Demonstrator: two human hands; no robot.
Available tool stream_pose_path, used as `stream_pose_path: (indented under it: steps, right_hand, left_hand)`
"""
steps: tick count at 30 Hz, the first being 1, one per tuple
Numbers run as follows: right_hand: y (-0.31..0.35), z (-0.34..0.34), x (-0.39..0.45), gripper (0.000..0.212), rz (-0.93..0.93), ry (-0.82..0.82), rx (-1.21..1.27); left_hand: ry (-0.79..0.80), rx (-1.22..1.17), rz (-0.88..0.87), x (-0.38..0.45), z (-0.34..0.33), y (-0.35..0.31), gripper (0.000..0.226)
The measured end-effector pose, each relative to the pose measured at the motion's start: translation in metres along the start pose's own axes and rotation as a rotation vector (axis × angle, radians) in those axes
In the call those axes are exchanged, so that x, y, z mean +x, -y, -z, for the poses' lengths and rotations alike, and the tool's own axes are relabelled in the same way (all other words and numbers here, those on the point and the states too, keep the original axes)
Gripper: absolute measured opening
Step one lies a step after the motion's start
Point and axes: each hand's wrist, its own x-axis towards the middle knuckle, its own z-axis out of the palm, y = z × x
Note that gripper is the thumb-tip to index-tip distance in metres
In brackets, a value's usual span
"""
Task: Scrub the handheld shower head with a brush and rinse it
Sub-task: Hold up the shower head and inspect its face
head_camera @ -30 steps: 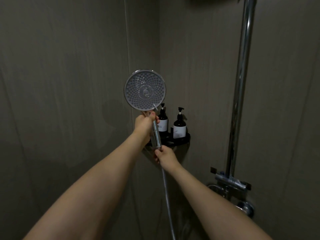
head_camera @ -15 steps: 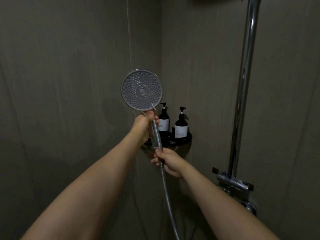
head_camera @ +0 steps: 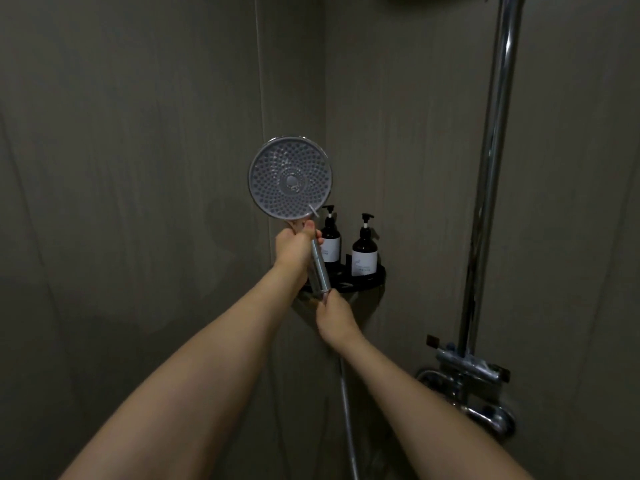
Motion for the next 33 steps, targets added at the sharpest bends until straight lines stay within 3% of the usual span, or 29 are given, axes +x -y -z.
stream_pose_path:
  steps: [2, 7, 9, 27, 30, 33]
  right_hand:
    - [0.000, -0.001, -0.001, 0.010, 0.012, -0.004, 0.042]
    - [-0.002, 0.003, 0.007, 0.019, -0.074, 0.228, 0.224]
    - [-0.002, 0.005, 0.008, 0.022, -0.071, 0.247, 0.280]
    - [-0.010, 0.003, 0.007, 0.026, -0.019, -0.018, 0.383]
    - [-0.011, 0.009, 0.003, 0.013, -0.039, 0.129, 0.456]
    - [-0.015, 0.014, 0.001, 0.022, -0.116, 0.279, 0.537]
  left_hand:
    - [-0.007, 0.004, -0.007, 0.000, 0.000, -0.001, 0.018]
    - [-0.003, -0.006, 0.001, 0.004, 0.009, 0.000, 0.021]
    - [-0.016, -0.012, -0.004, 0.005, 0.011, 0.002, 0.022]
    - [0.003, -0.015, -0.004, 0.002, 0.007, 0.001, 0.026]
    - [0.016, -0.054, -0.001, 0.002, 0.008, 0.001, 0.025]
    - [0.036, -0.057, -0.003, 0.003, 0.010, 0.003, 0.025]
